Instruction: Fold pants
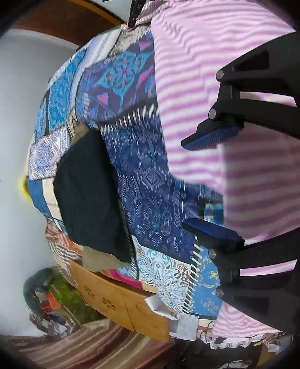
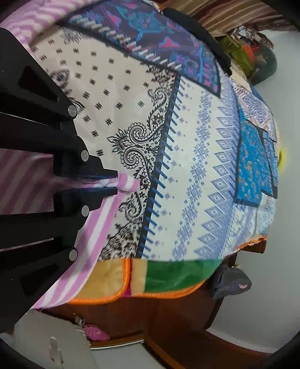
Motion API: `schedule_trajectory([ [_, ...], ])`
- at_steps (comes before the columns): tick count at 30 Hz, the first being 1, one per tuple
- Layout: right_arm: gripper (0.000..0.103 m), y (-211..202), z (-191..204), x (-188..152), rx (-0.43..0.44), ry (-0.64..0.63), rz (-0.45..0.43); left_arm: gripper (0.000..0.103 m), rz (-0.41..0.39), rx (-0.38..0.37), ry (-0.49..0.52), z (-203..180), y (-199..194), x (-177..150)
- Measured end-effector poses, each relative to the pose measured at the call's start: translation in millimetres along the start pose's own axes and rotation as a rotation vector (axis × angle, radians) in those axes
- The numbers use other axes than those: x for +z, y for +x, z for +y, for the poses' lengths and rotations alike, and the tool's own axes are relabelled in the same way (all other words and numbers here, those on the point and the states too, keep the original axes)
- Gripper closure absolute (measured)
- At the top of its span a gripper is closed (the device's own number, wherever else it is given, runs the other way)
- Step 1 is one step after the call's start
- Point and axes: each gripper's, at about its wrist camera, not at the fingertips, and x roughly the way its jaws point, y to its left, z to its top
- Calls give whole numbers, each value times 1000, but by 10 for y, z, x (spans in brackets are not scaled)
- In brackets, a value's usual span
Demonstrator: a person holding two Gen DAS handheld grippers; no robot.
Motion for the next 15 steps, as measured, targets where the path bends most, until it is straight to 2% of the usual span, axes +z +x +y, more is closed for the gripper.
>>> schedule_trajectory([
  [4,97,-491,-80,-103,1,8,-81,41,-33,-16,33,-172,-292,-9],
  [6,97,-771,-124,-174,2,17,-124,35,-52,-35,45,-285,-481,-23],
  [10,97,-1434,-290,-387,9,64,-216,32,-80,-65,80,-513,-780,-95],
  [15,97,-1876,-467,-654,-16,112,-265,30,-98,-107,125,-844,-1069,-222],
])
